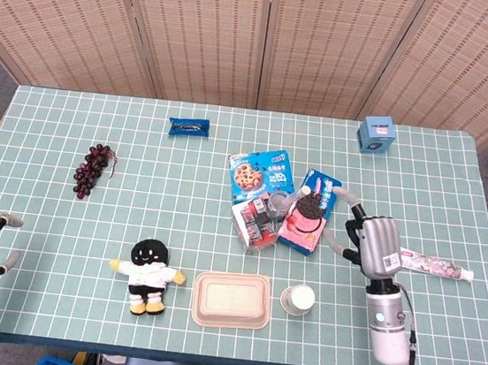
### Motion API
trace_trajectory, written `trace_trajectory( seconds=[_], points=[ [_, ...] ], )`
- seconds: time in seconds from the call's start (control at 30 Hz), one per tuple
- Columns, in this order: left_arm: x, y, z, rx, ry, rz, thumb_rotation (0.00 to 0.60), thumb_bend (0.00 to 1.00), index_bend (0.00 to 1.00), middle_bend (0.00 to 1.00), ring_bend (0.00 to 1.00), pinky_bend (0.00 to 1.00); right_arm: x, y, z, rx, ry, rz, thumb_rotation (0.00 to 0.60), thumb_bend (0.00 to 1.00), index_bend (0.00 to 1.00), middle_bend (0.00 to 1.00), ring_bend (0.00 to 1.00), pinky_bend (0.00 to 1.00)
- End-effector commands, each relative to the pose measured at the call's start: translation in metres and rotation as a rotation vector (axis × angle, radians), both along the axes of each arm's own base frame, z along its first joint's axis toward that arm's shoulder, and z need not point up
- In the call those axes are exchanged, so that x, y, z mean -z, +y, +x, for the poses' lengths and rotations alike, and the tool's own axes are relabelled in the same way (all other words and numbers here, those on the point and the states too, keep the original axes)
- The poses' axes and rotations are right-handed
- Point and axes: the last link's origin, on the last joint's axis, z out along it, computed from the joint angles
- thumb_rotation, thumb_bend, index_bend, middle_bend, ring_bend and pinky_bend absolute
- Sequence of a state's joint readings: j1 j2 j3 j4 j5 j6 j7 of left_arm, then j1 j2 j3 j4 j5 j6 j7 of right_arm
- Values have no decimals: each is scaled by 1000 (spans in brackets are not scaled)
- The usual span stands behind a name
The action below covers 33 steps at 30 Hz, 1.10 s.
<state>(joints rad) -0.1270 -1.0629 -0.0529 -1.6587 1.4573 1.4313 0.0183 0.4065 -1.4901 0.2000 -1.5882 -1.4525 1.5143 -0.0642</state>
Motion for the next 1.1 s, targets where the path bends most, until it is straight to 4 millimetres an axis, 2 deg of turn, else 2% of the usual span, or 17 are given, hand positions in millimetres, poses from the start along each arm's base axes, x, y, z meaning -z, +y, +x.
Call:
trace_trajectory(
  seconds=[0.03, 0.13, 0.17, 0.33, 0.63, 0.83, 1.0, 1.1],
  points=[
    [1, 0, 1, 2, 3, -4, 600, 299, 419, 335, 284, 445, -11, 17, -13, 32, 57, -17, 600, 245, 283, 1000, 1000, 1000],
    [3, -1, 1, 5, 7, -10, 600, 299, 419, 336, 284, 445, -21, 30, -27, 73, 120, -34, 600, 260, 445, 993, 1000, 1000],
    [4, -1, 2, 6, 9, -11, 600, 299, 419, 336, 285, 445, -25, 34, -32, 88, 147, -43, 600, 261, 465, 989, 1000, 1000],
    [5, 0, 3, 13, 6, -14, 600, 299, 420, 336, 285, 445, -37, 55, -52, 140, 224, -74, 600, 263, 495, 932, 966, 1000],
    [9, 0, 3, 20, 12, -22, 600, 299, 423, 343, 286, 445, -54, 91, -86, 238, 326, -96, 600, 263, 501, 750, 778, 979],
    [12, 0, 3, 16, 19, -25, 600, 299, 423, 343, 286, 445, -64, 102, -108, 306, 369, -89, 600, 263, 543, 634, 605, 768],
    [14, 1, 2, 10, 25, -26, 600, 300, 423, 343, 286, 445, -70, 106, -121, 327, 386, -20, 600, 267, 567, 589, 541, 560],
    [14, 1, 2, 7, 29, -26, 600, 300, 423, 343, 286, 445, -73, 107, -127, 345, 402, 6, 600, 268, 568, 581, 533, 544]
  ],
)
